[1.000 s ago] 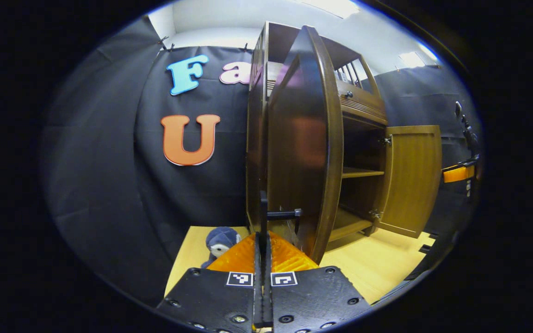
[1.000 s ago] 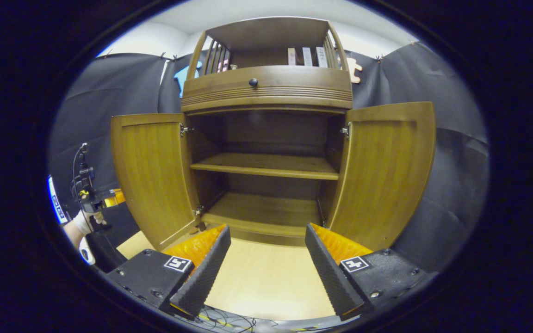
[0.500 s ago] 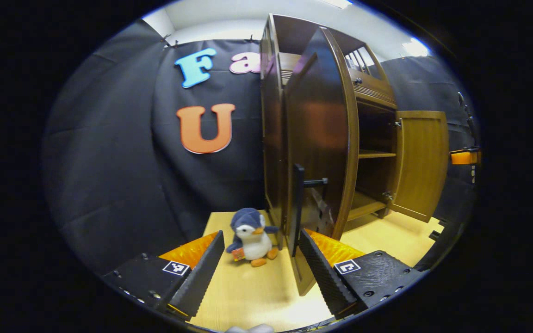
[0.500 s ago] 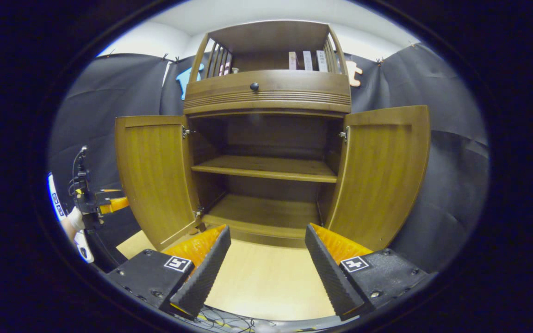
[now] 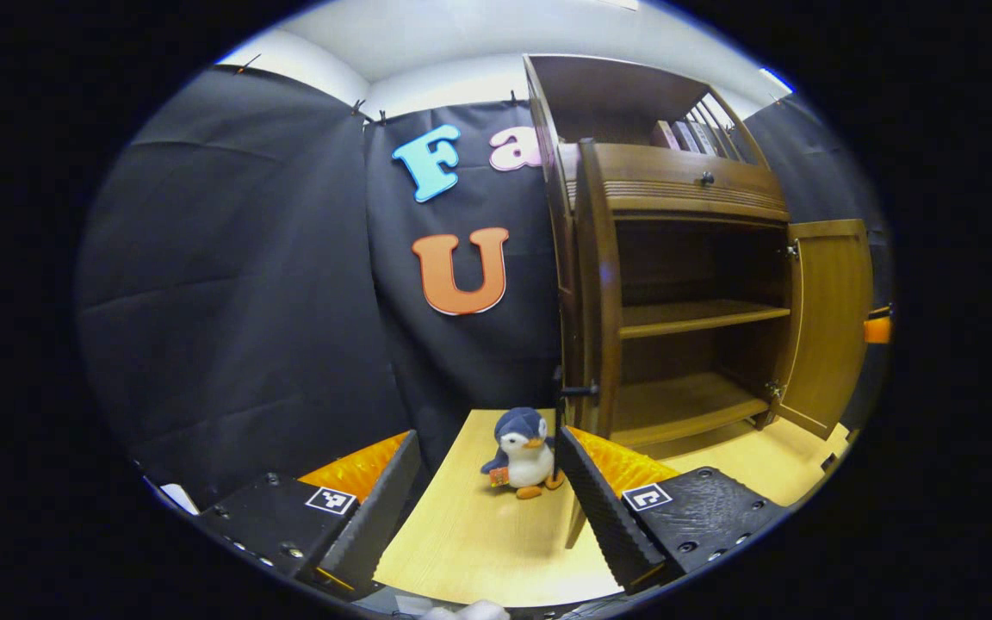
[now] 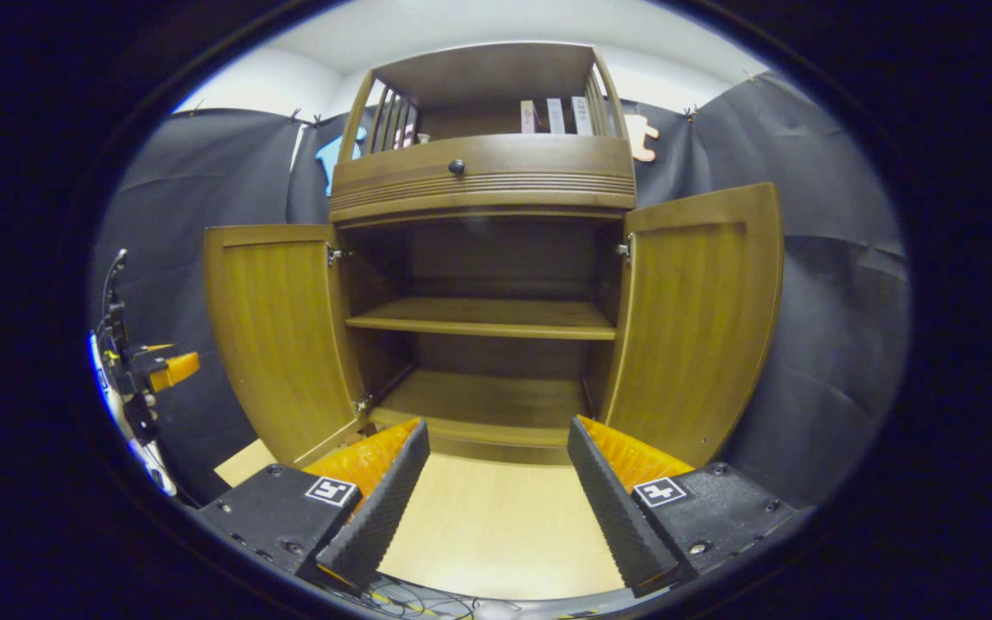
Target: Open the right door of the double-door shoe cabinet with the right hand, and open the left door with the left hand.
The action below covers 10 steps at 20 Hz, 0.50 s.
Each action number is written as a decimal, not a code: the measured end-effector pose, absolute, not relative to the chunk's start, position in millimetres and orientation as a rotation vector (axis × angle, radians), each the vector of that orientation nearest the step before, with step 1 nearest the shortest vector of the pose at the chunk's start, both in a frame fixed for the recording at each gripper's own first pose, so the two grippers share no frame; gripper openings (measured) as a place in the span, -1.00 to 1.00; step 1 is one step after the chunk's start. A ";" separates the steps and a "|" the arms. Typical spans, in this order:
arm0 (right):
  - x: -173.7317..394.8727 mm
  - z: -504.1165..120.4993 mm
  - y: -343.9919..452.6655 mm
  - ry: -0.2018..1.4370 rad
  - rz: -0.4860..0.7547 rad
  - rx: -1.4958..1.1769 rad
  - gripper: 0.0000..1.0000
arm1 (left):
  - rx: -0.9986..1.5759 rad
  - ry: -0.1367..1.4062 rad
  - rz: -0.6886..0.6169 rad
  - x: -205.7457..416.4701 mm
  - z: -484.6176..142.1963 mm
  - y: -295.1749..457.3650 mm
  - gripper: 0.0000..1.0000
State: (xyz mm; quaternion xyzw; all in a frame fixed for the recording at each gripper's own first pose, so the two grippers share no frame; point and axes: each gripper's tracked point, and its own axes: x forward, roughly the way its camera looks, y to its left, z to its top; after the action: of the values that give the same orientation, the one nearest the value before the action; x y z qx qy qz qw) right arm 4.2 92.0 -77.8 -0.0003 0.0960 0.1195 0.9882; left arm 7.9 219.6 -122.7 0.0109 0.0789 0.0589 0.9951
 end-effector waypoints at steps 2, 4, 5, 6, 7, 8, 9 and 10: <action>7.6 -74.5 89.2 0.180 0.237 0.017 1.00 | 0.018 0.133 0.117 6.9 -101.9 199.3 0.93; 10.0 -66.8 80.8 0.160 0.229 0.044 1.00 | 0.001 0.119 0.114 7.5 -83.0 174.5 0.93; 10.5 -62.9 76.0 0.149 0.225 0.058 1.00 | -0.002 0.119 0.123 8.5 -75.7 164.4 0.93; 11.0 -57.3 69.2 0.136 0.223 0.073 1.00 | 0.004 0.116 0.142 9.5 -68.6 156.7 0.93; 12.7 -54.2 62.5 0.127 0.221 0.084 1.00 | 0.021 0.116 0.155 11.4 -62.6 147.2 0.92; 13.6 -51.3 56.0 0.122 0.219 0.093 1.00 | 0.031 0.114 0.155 14.8 -57.0 134.9 0.92; 14.7 -48.6 47.4 0.120 0.216 0.102 1.00 | 0.028 0.111 0.146 18.3 -53.1 120.0 0.93; 15.3 -44.9 37.2 0.116 0.212 0.108 1.00 | 0.014 0.109 0.128 21.2 -50.2 101.4 1.00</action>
State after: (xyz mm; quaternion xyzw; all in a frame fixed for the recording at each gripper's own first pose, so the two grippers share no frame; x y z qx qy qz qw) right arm 15.3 37.2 -44.9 0.0540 0.0577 0.1059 0.9912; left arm 21.2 101.4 -50.2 0.0071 0.0546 0.0640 0.9964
